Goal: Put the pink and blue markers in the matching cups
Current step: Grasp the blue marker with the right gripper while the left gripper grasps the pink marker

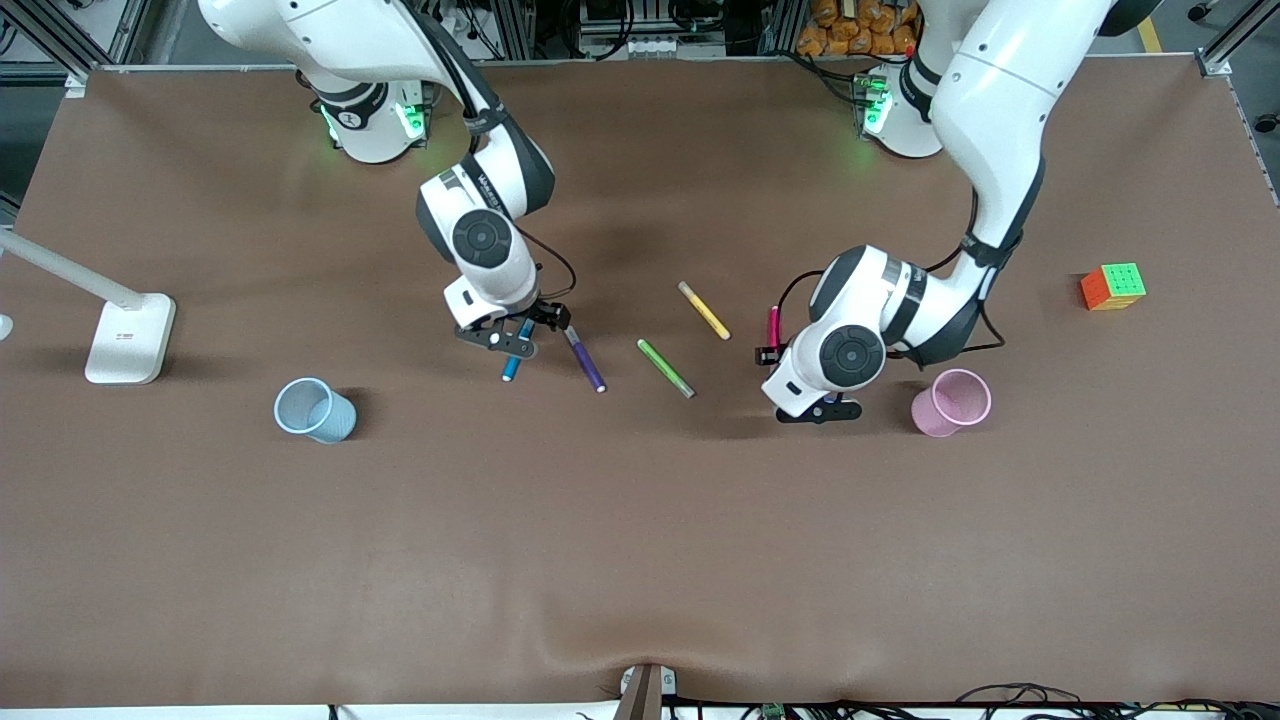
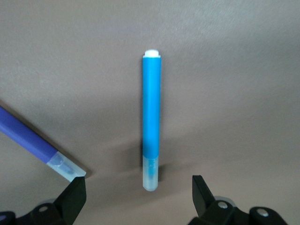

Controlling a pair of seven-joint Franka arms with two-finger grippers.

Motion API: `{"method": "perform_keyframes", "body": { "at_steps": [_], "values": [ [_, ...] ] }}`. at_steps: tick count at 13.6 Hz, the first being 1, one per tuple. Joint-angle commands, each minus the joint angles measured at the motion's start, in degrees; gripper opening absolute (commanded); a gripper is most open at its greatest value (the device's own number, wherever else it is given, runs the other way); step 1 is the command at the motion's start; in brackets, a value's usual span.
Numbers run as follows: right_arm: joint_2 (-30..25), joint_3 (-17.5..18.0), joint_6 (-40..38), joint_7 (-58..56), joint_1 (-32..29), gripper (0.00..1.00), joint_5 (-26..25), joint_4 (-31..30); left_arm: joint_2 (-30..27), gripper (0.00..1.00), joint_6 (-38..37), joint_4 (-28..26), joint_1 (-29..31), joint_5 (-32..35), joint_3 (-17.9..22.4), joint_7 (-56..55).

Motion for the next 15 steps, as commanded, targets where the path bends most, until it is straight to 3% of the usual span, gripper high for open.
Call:
{"method": "perform_keyframes", "body": {
  "at_steps": [1, 4, 10, 12, 13, 15],
  "values": [
    [-0.22, -0.5, 1.98, 0.58, -0.19, 1.0, 0.46, -1.63, 1.67, 0.79, 0.72, 1.37, -0.87, -0.01, 0.11, 0.51],
    [2.15, -0.59, 5.48, -0.03, -0.1, 1.0, 0.46, -1.81, 2.2, 0.75, 0.72, 1.72, -1.75, -0.27, 0.11, 0.42],
    [2.77, -0.5, 6.29, -6.1, -0.37, 1.0, 0.29, -2.51, 3.17, 0.58, 0.81, 1.98, -1.84, 0.26, 0.2, 0.86],
    [2.77, -0.5, 6.29, -6.19, -0.36, 0.95, 0.29, -2.6, 3.17, 0.52, 1.07, 1.9, -1.84, 0.26, 0.2, 1.56],
    [2.86, -0.5, 6.29, -6.19, -0.36, 0.84, 0.29, -2.6, 3.34, 0.5, 1.07, 1.98, -1.84, 0.26, 0.2, 1.56],
    [2.77, -0.5, 5.85, -7.76, 0.07, 0.25, 0.29, -2.77, 3.78, 0.49, 1.16, 1.98, -1.84, 0.26, 0.2, 1.56]
  ]
}}
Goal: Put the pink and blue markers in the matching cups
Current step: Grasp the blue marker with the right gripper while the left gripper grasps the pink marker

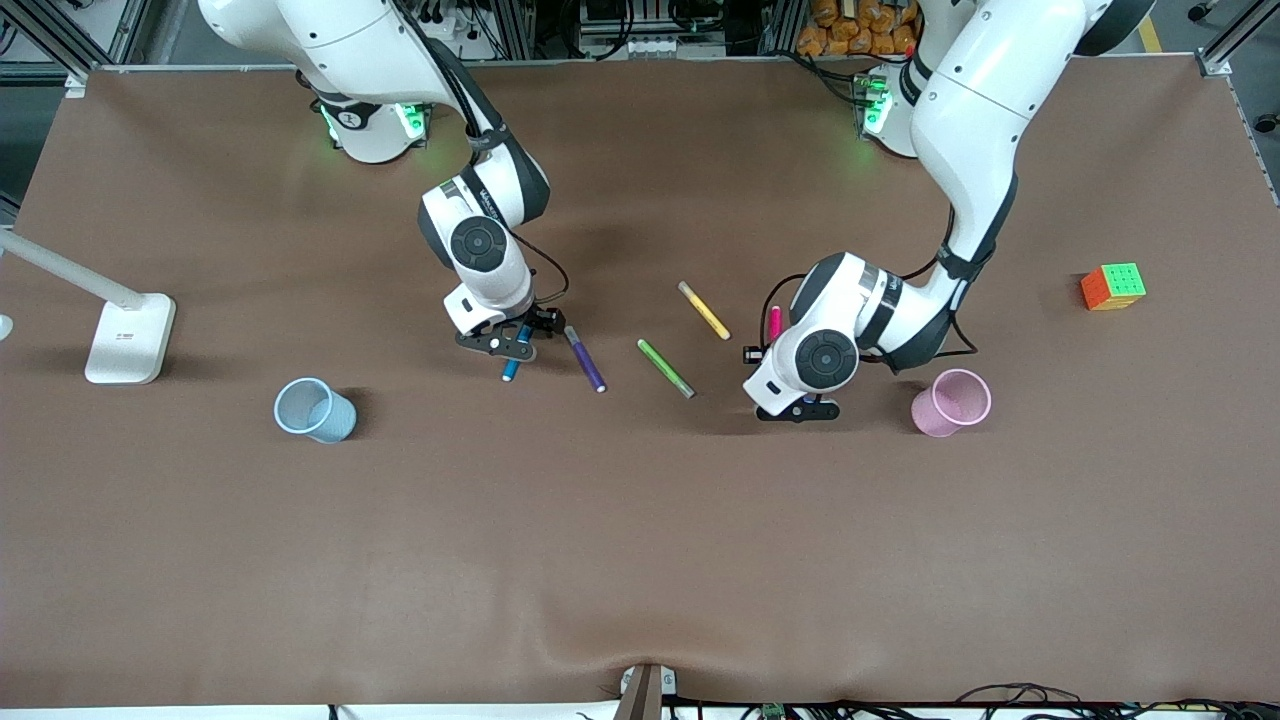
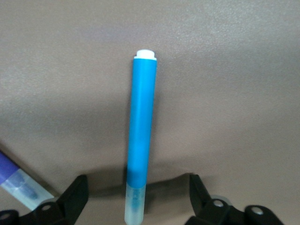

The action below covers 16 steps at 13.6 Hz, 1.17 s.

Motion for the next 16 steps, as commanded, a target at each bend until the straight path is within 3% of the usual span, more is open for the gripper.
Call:
{"method": "perform_keyframes", "body": {
  "at_steps": [1, 4, 9, 12, 16],
  "values": [
    [-0.35, 0.15, -0.11, -3.76, 0.18, 0.0, 0.33, -1.21, 1.19, 0.46, 0.59, 1.14, -0.27, 0.22, 0.21, 1.11],
    [-0.87, 0.15, 0.15, -5.62, 0.18, 0.0, 0.33, -2.26, 1.28, 0.36, 0.86, 1.14, -0.18, 0.22, 0.21, 1.2],
    [-2.63, 0.15, 0.24, -5.45, -0.87, 0.0, 0.33, -2.53, 1.28, 0.0, 0.95, 1.32, -0.18, 0.31, 0.21, 2.07],
    [-4.3, 0.15, -0.29, -5.45, -2.8, 0.0, 0.42, -2.53, 0.4, 0.0, 0.34, 2.02, 0.69, 0.31, 0.21, 2.16],
    [-7.9, 0.06, -3.43, -5.62, -5.61, 0.0, 0.42, -1.74, -6.96, 0.0, -3.43, 2.02, 2.89, 0.22, 0.82, 2.78]
  ]
}}
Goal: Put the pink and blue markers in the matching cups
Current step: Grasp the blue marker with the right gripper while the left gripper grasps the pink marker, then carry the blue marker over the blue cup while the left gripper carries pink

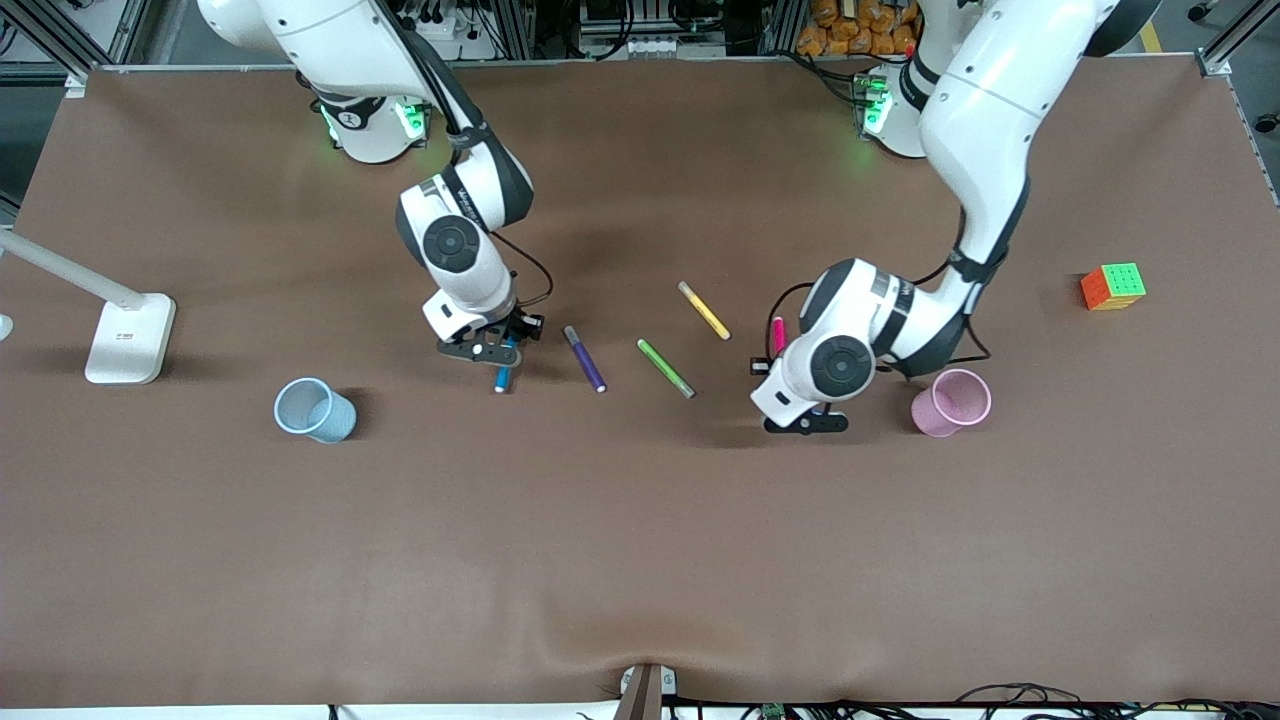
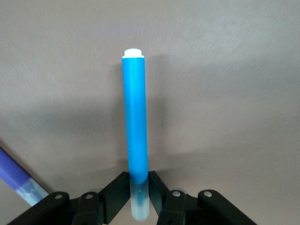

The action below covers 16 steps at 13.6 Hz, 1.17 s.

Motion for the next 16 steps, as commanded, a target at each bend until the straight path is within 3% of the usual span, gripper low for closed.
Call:
{"method": "perform_keyframes", "body": {
  "at_steps": [1, 3, 7, 10, 12, 16],
  "values": [
    [-4.45, 0.53, -3.89, -0.89, -2.43, 0.0, 0.33, -0.51, -7.55, 0.0, -4.96, -0.27, 2.5, 0.21, 0.45, 1.54],
    [-5.25, 0.35, -8.53, -0.98, -3.57, 0.0, 0.41, 2.02, -12.38, 0.0, -9.88, -0.18, 6.63, 0.21, 0.36, 6.96],
    [-4.81, 0.26, -24.87, -2.81, -6.82, 0.0, 0.33, 12.91, -20.04, 0.0, -13.76, 0.61, 15.33, 0.12, 0.1, 16.39],
    [-4.46, 0.26, -34.64, -8.51, -11.64, 0.0, 0.33, 20.3, -23.21, 0.0, -15.53, 0.7, 16.4, 0.64, 0.88, 16.22],
    [-4.28, 0.26, -39.83, -11.6, -14.46, 0.0, 0.33, 24.08, -25.14, 0.0, -15.44, 0.35, 18.15, 4.49, 0.71, 14.82],
    [-2.88, 0.26, -47.05, -17.4, -18.94, 0.0, 0.06, 28.22, -26.64, 0.0, -15.44, -0.79, 18.25, 7.13, 0.8, 5.53]
  ]
}}
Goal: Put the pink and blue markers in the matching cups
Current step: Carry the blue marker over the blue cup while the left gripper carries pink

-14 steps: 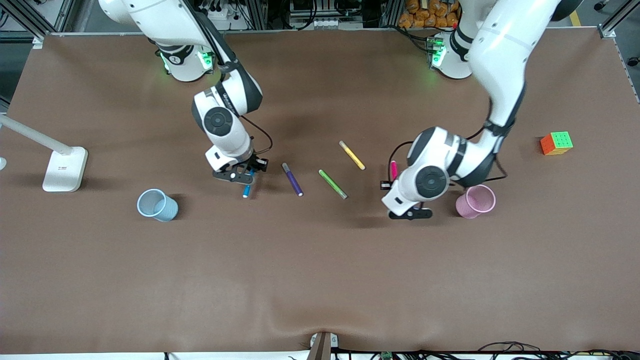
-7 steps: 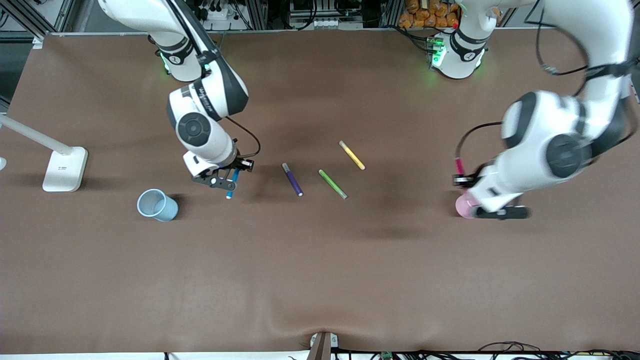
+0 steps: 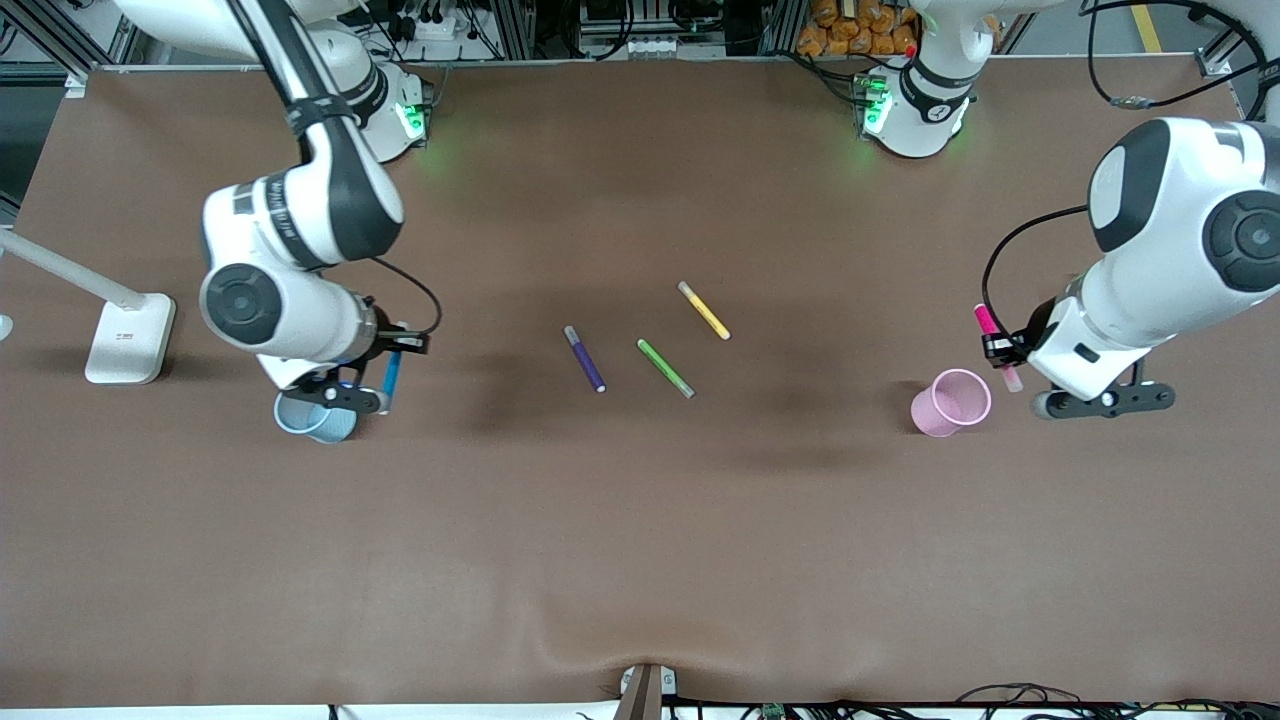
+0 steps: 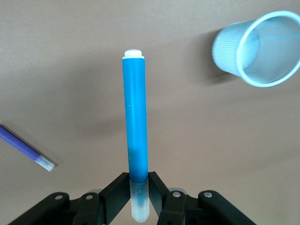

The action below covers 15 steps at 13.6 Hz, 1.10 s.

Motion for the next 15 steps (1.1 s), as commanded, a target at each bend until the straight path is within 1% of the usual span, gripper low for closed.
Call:
{"method": "perform_keyframes", "body": {
  "at_steps": [1, 2, 5, 6, 8, 9, 13, 15],
  "values": [
    [2.24, 0.83, -4.59, -4.34, -3.98, 0.0, 0.0, 3.86, -2.49, 0.0, -0.14, -2.62, -0.04, 5.99, -0.41, -7.39],
    [2.94, 0.83, -6.09, -5.58, -5.13, 0.0, -0.26, 5.09, -2.94, 0.0, -0.05, -2.62, 0.05, 9.15, -0.76, -9.85],
    [5.49, 0.83, -11.8, -7.96, -9.52, 0.0, -0.61, 8.35, -3.12, 0.0, 1.7, -2.1, -0.12, 10.06, -0.85, -18.1],
    [5.76, 0.83, -12.34, -8.22, -9.97, 0.0, -1.83, 8.88, -3.03, 0.0, 2.23, -2.18, -0.3, 10.93, -0.93, -21.27],
    [6.9, 0.83, -12.7, -8.4, -10.67, 0.0, -5.96, 9.58, -2.42, 0.0, 3.2, -2.36, -0.56, 14.97, -1.2, -26.72],
    [7.69, 0.83, -14.18, -8.66, -11.37, 0.0, -6.33, 9.58, -1.98, 0.0, 3.46, -2.36, -0.65, 16.64, -1.2, -29.71],
    [10.06, 0.83, -17.0, -9.28, -14.27, 0.0, -6.68, 9.76, 2.85, 0.0, 5.04, -2.36, -3.37, 25.33, -1.29, -43.85],
    [11.38, 0.83, -17.44, -9.02, -14.72, 0.0, -6.59, 9.85, 5.48, 0.0, 5.05, -2.54, -4.95, 29.21, -1.29, -50.18]
  ]
}}
